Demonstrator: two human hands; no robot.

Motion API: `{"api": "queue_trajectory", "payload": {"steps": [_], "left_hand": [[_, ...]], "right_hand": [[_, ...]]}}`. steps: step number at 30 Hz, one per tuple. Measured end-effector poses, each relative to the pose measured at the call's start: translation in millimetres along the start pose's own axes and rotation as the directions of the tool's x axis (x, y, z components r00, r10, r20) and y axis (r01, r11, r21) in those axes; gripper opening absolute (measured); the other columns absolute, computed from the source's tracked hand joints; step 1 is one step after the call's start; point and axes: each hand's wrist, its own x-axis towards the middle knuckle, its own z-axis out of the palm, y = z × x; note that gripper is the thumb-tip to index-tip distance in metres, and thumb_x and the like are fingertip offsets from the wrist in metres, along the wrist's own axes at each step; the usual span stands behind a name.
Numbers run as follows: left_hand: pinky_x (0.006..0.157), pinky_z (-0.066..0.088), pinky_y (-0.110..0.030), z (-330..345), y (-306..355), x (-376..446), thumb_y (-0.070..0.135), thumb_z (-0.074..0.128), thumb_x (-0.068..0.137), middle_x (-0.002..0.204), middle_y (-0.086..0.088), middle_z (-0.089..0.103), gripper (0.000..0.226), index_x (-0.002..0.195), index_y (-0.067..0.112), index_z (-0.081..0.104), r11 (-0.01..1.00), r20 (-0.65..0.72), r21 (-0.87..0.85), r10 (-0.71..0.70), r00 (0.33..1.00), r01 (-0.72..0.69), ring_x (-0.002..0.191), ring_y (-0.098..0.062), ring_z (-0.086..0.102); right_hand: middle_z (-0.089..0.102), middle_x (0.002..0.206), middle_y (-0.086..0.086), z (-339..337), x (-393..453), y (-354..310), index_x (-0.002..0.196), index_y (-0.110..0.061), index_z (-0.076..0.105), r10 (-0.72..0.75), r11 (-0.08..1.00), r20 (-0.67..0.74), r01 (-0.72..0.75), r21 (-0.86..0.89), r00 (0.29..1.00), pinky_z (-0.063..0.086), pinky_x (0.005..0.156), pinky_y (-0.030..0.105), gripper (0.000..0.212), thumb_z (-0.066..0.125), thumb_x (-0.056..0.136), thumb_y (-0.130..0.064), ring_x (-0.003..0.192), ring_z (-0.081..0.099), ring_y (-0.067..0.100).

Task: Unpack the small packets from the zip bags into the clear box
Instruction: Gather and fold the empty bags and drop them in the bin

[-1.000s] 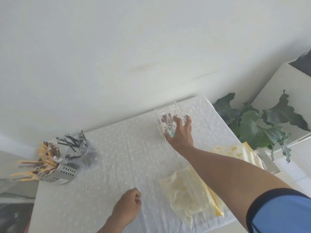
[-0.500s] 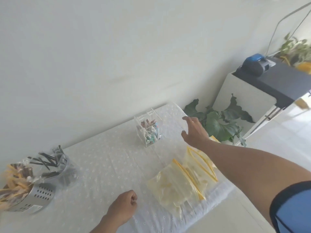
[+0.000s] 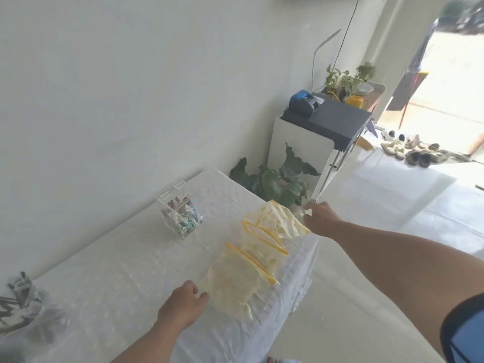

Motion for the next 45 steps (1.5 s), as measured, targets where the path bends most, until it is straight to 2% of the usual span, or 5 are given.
{"api": "queue_trajectory", "payload": {"steps": [10,15,30,39,45], "left_hand": [[0.089,0.059,-0.046,43.5,80.2,9.4,0.065,0.077,0.069,0.137,-0.012,0.048,0.096,0.137,0.008,0.041,0.828,-0.07,-0.495,-0.339,0.938,0.263,0.117,-0.034,0.057],[0.096,0.055,-0.042,66.8,104.5,7.5,0.058,0.081,0.071,0.145,-0.012,0.041,0.097,0.143,0.01,0.038,0.756,-0.039,-0.588,-0.381,0.924,0.287,0.122,-0.032,0.054],[0.094,0.055,-0.043,86.0,140.1,20.5,0.027,0.066,0.094,0.119,-0.004,0.063,0.043,0.132,0.015,0.051,0.595,0.052,-0.773,-0.288,0.956,0.222,0.102,-0.023,0.064],[0.074,0.049,-0.033,52.1,81.7,-16.4,0.022,0.06,0.095,0.103,-0.006,0.065,0.03,0.123,0.021,0.051,0.496,-0.002,-0.84,-0.405,0.914,0.218,0.087,-0.021,0.062],[0.079,0.048,-0.032,26.7,11.3,-60.5,0.018,0.062,0.092,0.109,-0.007,0.065,0.033,0.124,0.019,0.054,0.334,-0.052,-0.926,-0.58,0.813,0.178,0.094,-0.025,0.063]], "right_hand": [[0.052,0.137,0.011,11.1,40.5,-14.4,0.129,-0.016,0.061,-0.051,0.997,0.236,0.063,-0.044,0.971,0.046,0.099,0.045,0.121,0.031,0.057,-0.109,0.119,0.054,0.03],[0.007,0.174,0.006,61.0,63.0,-22.0,0.164,-0.037,-0.006,-0.161,0.987,0.421,0.157,0.044,0.893,0.026,0.123,0.057,0.139,0.053,0.057,-0.103,0.157,0.017,0.037],[0.053,0.145,0.009,144.2,-5.2,-36.1,0.147,-0.016,0.047,-0.211,0.937,0.54,0.011,0.35,0.815,0.047,0.1,0.037,0.051,0.058,0.101,-0.033,0.13,0.053,0.031],[0.042,0.158,0.01,167.0,-66.4,-111.9,0.154,-0.014,0.044,-0.205,0.844,0.665,-0.214,0.491,0.718,0.028,0.122,0.042,0.056,0.027,0.108,-0.042,0.147,0.038,0.029],[0.059,0.103,0.006,211.0,-108.5,-183.4,0.103,-0.009,0.061,-0.422,0.879,0.658,0.105,0.464,0.623,0.045,0.099,0.044,0.036,0.039,0.093,-0.035,0.1,0.056,0.027]]}}
